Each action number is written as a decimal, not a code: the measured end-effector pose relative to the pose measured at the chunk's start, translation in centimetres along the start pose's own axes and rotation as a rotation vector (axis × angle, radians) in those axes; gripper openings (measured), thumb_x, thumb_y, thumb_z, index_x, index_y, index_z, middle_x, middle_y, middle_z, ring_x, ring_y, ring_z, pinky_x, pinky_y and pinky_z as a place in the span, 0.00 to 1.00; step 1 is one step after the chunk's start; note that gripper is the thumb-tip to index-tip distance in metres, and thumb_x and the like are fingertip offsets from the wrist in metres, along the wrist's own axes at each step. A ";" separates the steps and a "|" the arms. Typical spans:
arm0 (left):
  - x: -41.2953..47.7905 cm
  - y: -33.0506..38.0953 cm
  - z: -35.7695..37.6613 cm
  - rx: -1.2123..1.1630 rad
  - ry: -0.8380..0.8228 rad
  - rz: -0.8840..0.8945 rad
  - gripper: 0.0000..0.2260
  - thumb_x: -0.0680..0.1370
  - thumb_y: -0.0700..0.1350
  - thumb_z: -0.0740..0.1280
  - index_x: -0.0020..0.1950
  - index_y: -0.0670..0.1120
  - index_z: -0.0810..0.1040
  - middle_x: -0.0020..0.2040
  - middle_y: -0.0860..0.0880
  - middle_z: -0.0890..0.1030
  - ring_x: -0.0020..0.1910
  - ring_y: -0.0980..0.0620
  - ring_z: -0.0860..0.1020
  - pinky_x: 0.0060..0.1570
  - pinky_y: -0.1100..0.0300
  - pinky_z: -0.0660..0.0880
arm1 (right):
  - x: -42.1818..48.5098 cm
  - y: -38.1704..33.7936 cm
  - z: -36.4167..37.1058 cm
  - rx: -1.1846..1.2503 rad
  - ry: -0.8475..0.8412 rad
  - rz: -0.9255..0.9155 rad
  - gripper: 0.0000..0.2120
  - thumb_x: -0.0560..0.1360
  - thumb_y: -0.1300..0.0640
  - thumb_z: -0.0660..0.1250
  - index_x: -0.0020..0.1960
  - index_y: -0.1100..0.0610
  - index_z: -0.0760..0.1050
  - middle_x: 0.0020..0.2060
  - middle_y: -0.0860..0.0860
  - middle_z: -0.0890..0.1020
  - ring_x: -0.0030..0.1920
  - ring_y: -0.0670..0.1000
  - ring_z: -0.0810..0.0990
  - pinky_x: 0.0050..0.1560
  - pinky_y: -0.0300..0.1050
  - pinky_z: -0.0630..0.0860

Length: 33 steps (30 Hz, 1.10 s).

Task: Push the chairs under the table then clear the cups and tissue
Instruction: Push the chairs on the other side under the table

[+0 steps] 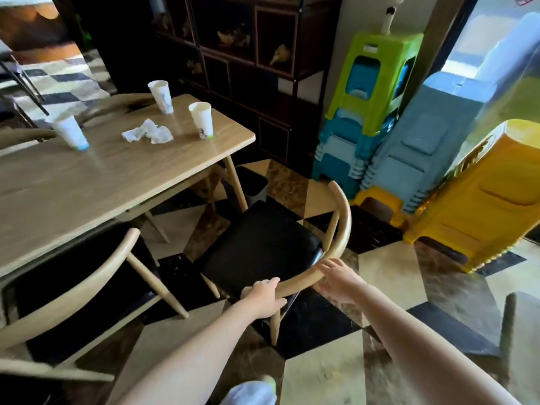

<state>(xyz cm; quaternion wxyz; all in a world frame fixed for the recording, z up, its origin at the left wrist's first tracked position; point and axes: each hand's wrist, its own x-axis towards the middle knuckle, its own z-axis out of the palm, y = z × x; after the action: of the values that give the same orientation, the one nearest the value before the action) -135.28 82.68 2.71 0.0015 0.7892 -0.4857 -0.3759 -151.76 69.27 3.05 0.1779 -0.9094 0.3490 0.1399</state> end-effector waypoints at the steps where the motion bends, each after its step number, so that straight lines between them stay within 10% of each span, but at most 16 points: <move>1: 0.6 0.5 0.1 0.030 -0.014 -0.013 0.26 0.78 0.57 0.60 0.74 0.50 0.62 0.71 0.46 0.68 0.71 0.44 0.66 0.68 0.44 0.65 | 0.6 0.5 -0.1 0.006 0.005 -0.016 0.24 0.78 0.50 0.62 0.73 0.52 0.64 0.71 0.49 0.67 0.73 0.52 0.60 0.74 0.51 0.60; 13: 9.2 2.2 0.2 -0.262 -0.270 -0.030 0.34 0.72 0.67 0.60 0.72 0.48 0.68 0.67 0.48 0.74 0.65 0.49 0.74 0.65 0.51 0.72 | 11.2 7.0 -3.7 -0.364 -0.400 -0.194 0.35 0.67 0.31 0.64 0.69 0.46 0.68 0.66 0.49 0.73 0.71 0.55 0.64 0.75 0.57 0.50; 22: 10.9 2.4 -0.3 -0.322 -0.409 -0.129 0.42 0.67 0.73 0.60 0.73 0.48 0.68 0.71 0.49 0.72 0.68 0.48 0.72 0.66 0.52 0.70 | 14.1 7.9 -7.1 -0.410 -0.655 -0.348 0.30 0.70 0.38 0.68 0.67 0.51 0.70 0.65 0.52 0.75 0.66 0.55 0.70 0.69 0.52 0.61; 33: 9.2 5.9 1.2 -0.158 -0.161 -0.270 0.35 0.70 0.71 0.60 0.65 0.45 0.72 0.62 0.45 0.76 0.59 0.44 0.76 0.54 0.52 0.75 | 18.0 14.8 -7.8 -0.556 -0.285 -0.705 0.15 0.70 0.47 0.67 0.56 0.48 0.76 0.53 0.48 0.81 0.57 0.51 0.77 0.63 0.45 0.71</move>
<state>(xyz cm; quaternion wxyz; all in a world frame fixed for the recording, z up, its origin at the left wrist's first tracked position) -138.21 72.90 -1.43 -0.0261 0.8120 -0.3428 -0.4716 -147.93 45.18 -0.10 0.0104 -0.9573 -0.0595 0.2826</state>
